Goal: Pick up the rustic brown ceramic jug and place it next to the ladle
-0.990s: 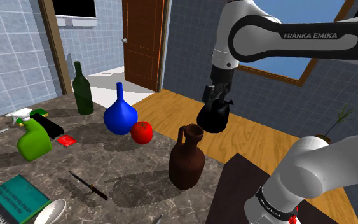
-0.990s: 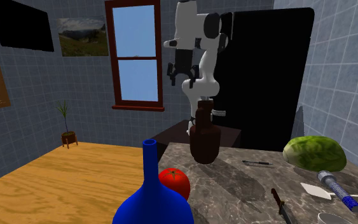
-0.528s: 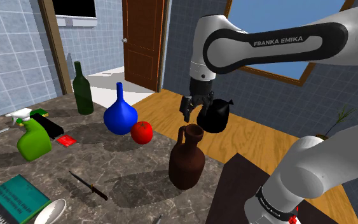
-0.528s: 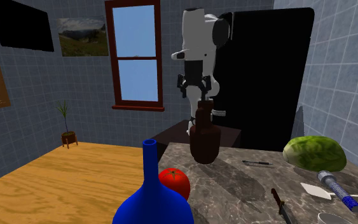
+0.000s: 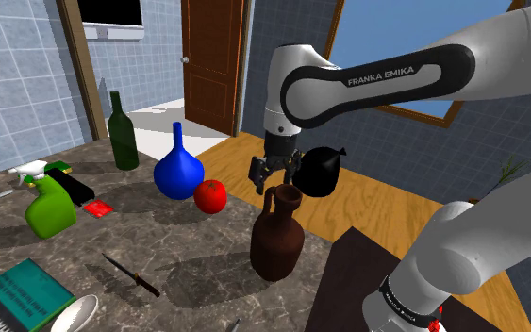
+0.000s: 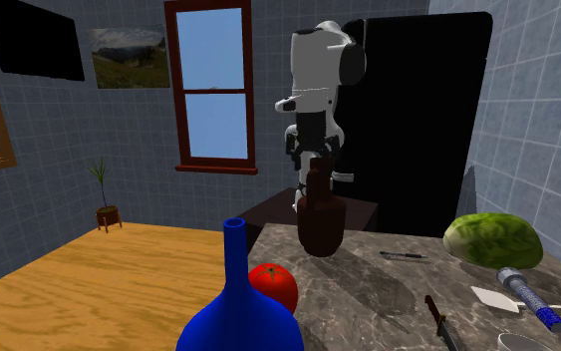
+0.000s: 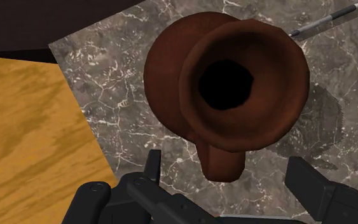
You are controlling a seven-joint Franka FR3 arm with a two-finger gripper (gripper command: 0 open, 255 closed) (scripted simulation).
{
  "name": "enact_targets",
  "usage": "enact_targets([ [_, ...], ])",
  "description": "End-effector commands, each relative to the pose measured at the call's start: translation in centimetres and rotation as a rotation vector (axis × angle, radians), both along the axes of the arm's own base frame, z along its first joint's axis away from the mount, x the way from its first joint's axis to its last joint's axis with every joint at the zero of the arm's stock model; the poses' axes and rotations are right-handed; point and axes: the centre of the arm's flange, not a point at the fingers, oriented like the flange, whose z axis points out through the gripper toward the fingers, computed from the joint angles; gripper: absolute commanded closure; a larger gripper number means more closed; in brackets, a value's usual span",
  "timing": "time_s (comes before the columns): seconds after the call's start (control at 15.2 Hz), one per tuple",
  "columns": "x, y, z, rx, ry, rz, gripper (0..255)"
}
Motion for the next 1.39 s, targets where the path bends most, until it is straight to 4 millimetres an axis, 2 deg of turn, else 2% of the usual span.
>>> enact_targets([
  [0.0,-0.22,0.17,-1.13,0.000,0.000,0.000,0],
  [0.07,-0.30,0.19,-1.96,0.000,0.000,0.000,0],
  [0.59,-0.30,0.19,-1.95,0.000,0.000,0.000,0],
  [0.66,-0.30,0.19,-1.95,0.000,0.000,0.000,255],
  [1.25,-0.30,0.19,-1.96,0.000,0.000,0.000,255],
  [1.32,-0.30,0.19,-1.43,0.000,0.000,0.000,255],
])
